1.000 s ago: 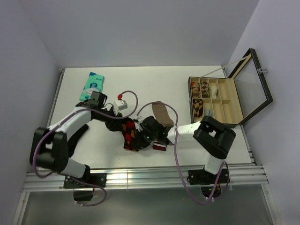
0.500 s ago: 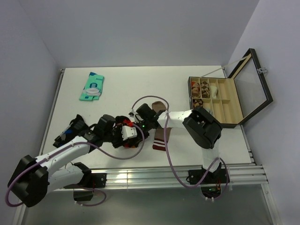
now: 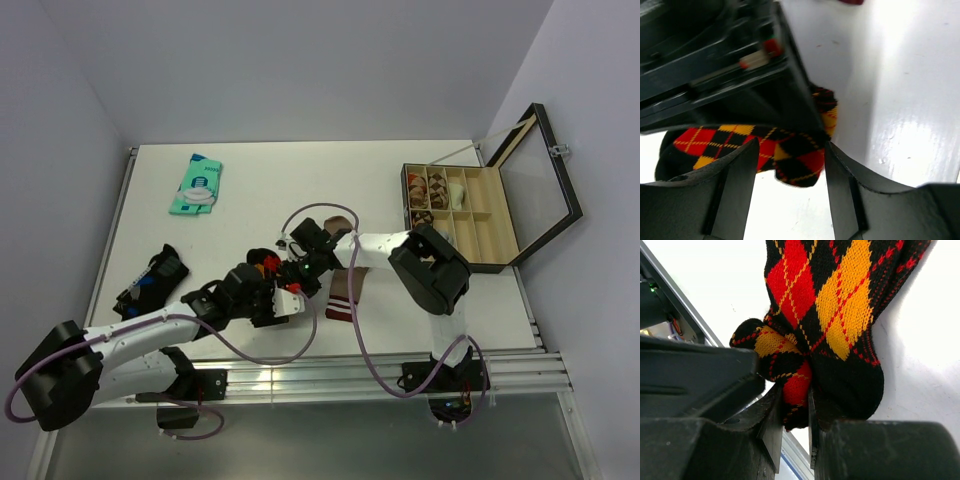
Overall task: Roll the socks
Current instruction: Roll the sock at the center of the board.
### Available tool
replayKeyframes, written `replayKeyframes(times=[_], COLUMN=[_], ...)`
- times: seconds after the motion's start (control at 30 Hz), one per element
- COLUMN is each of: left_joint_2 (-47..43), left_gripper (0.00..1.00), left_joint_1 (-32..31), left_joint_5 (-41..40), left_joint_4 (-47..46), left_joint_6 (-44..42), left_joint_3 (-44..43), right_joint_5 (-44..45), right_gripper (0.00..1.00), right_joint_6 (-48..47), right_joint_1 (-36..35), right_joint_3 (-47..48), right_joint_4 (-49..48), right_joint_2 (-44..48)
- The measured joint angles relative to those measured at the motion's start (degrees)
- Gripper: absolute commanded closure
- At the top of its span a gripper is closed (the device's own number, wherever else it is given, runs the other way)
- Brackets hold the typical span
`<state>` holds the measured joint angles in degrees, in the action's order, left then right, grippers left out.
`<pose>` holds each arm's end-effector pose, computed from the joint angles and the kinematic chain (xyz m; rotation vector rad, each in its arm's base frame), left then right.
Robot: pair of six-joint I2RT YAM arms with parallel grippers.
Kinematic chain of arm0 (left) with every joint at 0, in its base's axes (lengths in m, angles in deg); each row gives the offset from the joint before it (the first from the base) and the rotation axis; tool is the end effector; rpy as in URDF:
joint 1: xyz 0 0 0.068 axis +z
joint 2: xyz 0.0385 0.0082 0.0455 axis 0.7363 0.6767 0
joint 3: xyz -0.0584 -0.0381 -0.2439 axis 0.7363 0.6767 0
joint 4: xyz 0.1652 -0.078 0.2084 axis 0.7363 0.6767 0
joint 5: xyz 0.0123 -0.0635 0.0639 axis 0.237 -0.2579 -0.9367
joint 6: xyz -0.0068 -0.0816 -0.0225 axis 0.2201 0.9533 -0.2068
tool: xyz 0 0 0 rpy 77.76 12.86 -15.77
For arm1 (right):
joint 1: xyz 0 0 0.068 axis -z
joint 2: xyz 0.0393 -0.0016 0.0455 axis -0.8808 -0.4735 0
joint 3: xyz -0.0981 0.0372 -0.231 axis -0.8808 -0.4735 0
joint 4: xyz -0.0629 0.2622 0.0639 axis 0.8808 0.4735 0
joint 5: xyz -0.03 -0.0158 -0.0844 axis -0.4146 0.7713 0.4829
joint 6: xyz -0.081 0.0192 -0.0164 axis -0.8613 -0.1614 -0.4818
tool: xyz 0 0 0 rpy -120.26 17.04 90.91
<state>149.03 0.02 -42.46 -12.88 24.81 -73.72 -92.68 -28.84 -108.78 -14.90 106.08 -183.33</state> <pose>0.1641 -0.2000 0.1194 1.5995 1.6644 -0.3370 0.2411 0.3232 0.0774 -0.7958 2.7960 1.1693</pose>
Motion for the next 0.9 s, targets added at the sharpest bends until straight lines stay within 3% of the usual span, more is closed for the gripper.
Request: replayKeyframes(times=[0.17,0.53,0.83,0.9], left_joint_2=[2.2,6.5,8.7,9.1], left_gripper=[0.36,0.44,0.97,1.0], left_joint_1=[-2.0,-3.0,-4.1,-4.1], left_joint_5=[-0.7,-2.7,-3.6,-3.5], left_joint_4=[-1.1,-4.8,-6.6,-6.8], left_joint_6=[0.5,2.1,2.4,2.6], left_joint_3=[0.6,1.0,0.8,0.4], right_joint_5=[-0.2,-0.7,-0.7,0.5], right_gripper=[0.76,0.72,0.61,0.57], right_joint_6=[0.0,0.2,3.3,4.0], right_joint_1=[0.1,0.2,0.7,0.9], right_joint_3=[0.2,0.1,-1.7,-2.7], right_joint_4=[0.3,0.0,-0.9,-1.0], right_joint_2=[-0.2,-0.3,1.1,2.2])
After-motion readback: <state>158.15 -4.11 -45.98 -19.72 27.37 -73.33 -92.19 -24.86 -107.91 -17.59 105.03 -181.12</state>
